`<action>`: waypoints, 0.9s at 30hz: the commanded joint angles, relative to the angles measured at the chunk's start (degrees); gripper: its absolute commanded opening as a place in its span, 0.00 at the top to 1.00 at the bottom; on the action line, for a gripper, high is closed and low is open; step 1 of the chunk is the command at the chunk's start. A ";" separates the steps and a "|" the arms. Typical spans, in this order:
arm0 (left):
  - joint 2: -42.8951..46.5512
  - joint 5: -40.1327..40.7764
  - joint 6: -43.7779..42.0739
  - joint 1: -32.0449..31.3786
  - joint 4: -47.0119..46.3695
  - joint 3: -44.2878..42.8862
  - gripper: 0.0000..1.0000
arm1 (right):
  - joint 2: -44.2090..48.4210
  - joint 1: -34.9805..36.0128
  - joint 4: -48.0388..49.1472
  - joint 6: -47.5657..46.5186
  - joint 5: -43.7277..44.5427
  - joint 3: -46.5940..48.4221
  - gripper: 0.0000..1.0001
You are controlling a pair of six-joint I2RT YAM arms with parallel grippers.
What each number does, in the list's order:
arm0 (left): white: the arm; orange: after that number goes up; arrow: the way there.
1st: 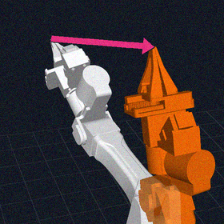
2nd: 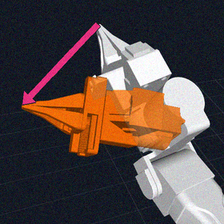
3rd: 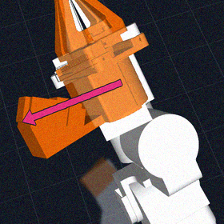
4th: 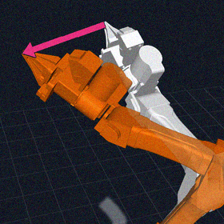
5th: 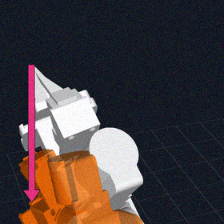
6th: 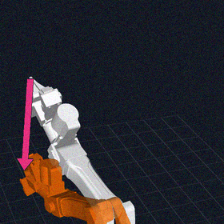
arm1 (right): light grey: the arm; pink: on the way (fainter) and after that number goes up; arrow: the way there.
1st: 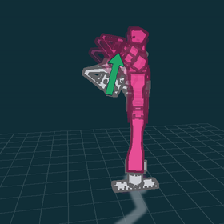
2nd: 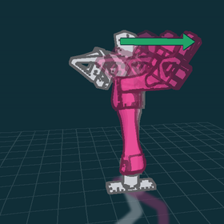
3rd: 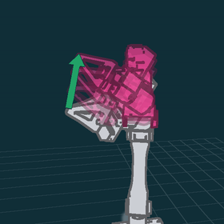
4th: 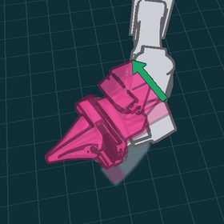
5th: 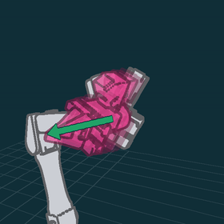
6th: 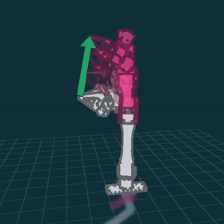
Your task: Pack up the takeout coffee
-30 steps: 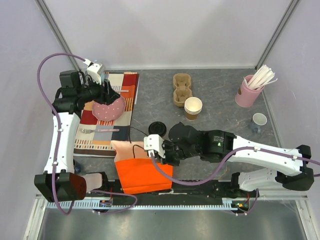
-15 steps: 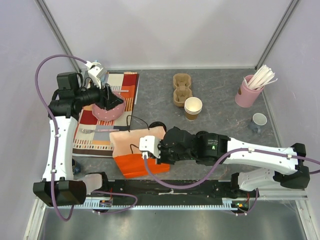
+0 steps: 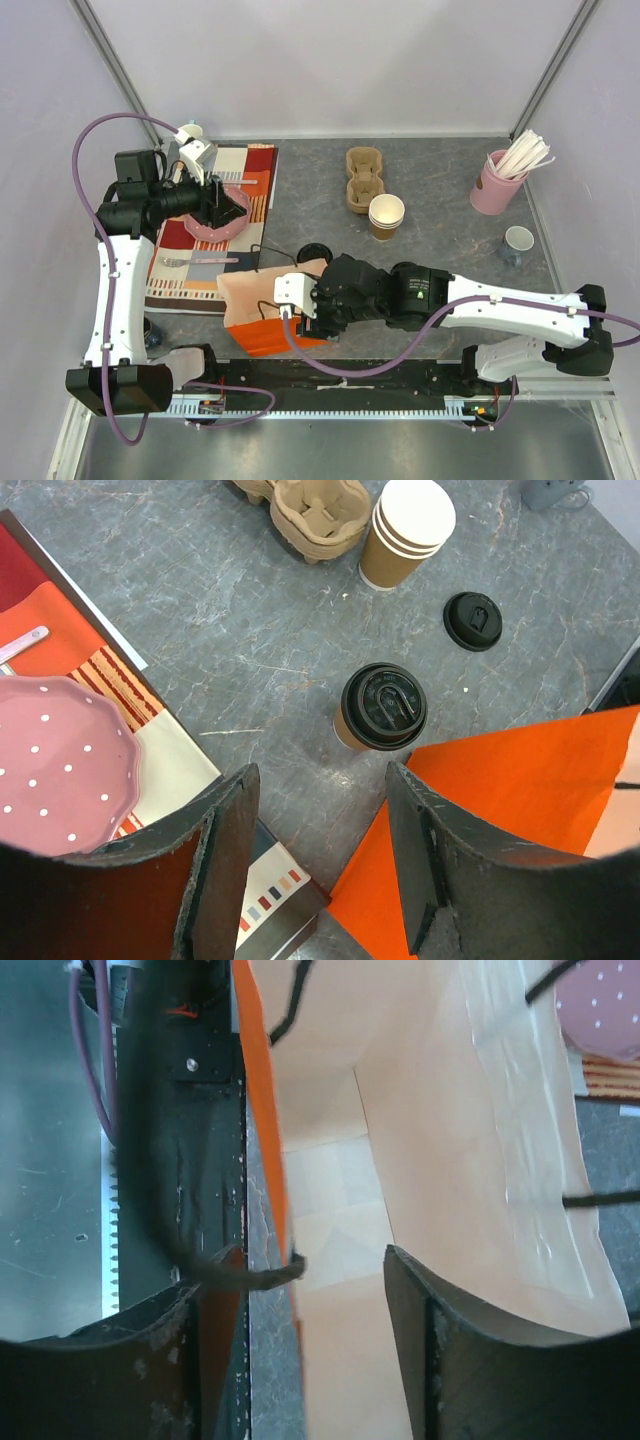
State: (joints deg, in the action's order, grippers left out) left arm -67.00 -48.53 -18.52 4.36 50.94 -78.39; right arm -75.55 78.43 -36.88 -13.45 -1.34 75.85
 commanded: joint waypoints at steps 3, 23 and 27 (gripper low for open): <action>0.73 0.10 -2.04 -0.14 0.48 -1.33 0.39 | 3.39 0.14 1.81 1.32 -4.98 8.68 0.23; -1.37 12.49 1.91 -0.05 -2.16 -1.42 0.39 | -8.99 -45.96 8.67 24.95 -2.87 21.70 0.31; -2.25 13.38 1.82 -0.05 -2.16 -1.50 0.39 | -18.13 -53.46 8.76 28.30 -0.60 23.90 0.37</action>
State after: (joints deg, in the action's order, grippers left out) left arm -68.53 -37.54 -18.00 4.36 50.43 -78.39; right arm -87.24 31.09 -29.34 8.19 -3.05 96.88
